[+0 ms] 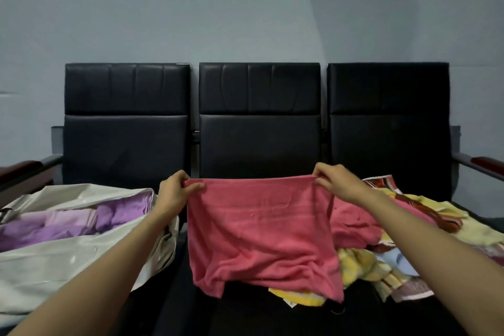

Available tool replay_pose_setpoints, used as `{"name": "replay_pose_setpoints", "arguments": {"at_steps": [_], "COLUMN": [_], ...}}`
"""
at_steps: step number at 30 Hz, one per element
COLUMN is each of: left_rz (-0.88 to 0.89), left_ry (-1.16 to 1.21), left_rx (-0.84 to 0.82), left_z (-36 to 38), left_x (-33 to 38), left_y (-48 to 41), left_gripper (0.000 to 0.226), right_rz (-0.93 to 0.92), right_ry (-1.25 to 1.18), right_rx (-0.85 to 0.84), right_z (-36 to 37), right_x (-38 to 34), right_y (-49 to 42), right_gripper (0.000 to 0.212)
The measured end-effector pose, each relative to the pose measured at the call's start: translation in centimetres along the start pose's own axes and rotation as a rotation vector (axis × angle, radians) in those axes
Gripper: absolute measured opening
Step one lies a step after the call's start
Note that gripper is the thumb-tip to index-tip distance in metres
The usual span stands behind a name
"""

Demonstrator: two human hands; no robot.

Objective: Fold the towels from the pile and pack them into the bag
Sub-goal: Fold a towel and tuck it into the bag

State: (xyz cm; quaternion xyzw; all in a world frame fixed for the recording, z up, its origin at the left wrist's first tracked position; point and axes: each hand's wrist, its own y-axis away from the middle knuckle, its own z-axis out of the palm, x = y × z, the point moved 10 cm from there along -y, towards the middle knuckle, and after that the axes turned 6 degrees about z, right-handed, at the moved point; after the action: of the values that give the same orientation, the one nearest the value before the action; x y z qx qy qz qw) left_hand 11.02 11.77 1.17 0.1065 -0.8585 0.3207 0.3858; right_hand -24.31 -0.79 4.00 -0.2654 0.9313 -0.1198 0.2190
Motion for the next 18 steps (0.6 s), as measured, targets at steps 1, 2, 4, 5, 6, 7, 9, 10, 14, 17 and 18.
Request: {"name": "replay_pose_setpoints", "arguments": {"at_steps": [1,2,4,5,6,7,9,10,14,17,18], "left_rz": [0.03,0.065,0.136,0.179,0.226,0.267,0.33,0.352,0.363,0.374,0.398], "left_ry": [0.011,0.018,0.014,-0.009,-0.033,-0.041,0.009,0.033,-0.148,-0.089,-0.034], "left_rx": [0.003,0.006,0.011,0.026,0.053,0.098,0.198,0.232,0.16,0.241,0.296], "left_z": [-0.9,-1.7,-3.6,-4.6,-5.8,-7.1,-9.5,-10.3,-10.1,-10.9,-11.5], "left_x": [1.3,2.8,5.7,7.1,8.7,10.1,12.4,13.1,13.1,13.1,13.6], "left_y": [-0.2,-0.4,-0.9,-1.2,-1.4,-1.5,-1.5,-1.5,-1.8,-1.3,-1.0], "left_gripper": [0.032,0.031,0.029,0.027,0.024,0.022,0.017,0.016,0.016,0.012,0.011], "right_rz": [0.008,0.003,0.007,0.0,-0.027,-0.059,-0.143,-0.185,-0.167,-0.176,-0.214], "right_ry": [-0.01,-0.001,0.01,0.008,0.007,0.003,-0.037,-0.056,0.127,0.076,0.02], "right_rx": [0.038,0.069,0.122,0.164,0.227,0.31,0.517,0.596,0.361,0.421,0.525], "right_z": [-1.5,-2.9,-5.6,-7.2,-9.0,-10.9,-14.9,-16.3,-14.4,-14.8,-16.0], "right_x": [-0.3,-0.7,-1.7,-2.3,-3.1,-4.1,-6.1,-7.0,-8.1,-8.1,-8.5], "right_y": [0.2,0.4,0.9,1.2,1.6,2.2,4.1,5.0,4.3,5.1,5.9], "right_gripper": [0.004,0.002,0.003,0.004,0.005,0.005,0.005,0.007,0.011,0.012,0.012]}}
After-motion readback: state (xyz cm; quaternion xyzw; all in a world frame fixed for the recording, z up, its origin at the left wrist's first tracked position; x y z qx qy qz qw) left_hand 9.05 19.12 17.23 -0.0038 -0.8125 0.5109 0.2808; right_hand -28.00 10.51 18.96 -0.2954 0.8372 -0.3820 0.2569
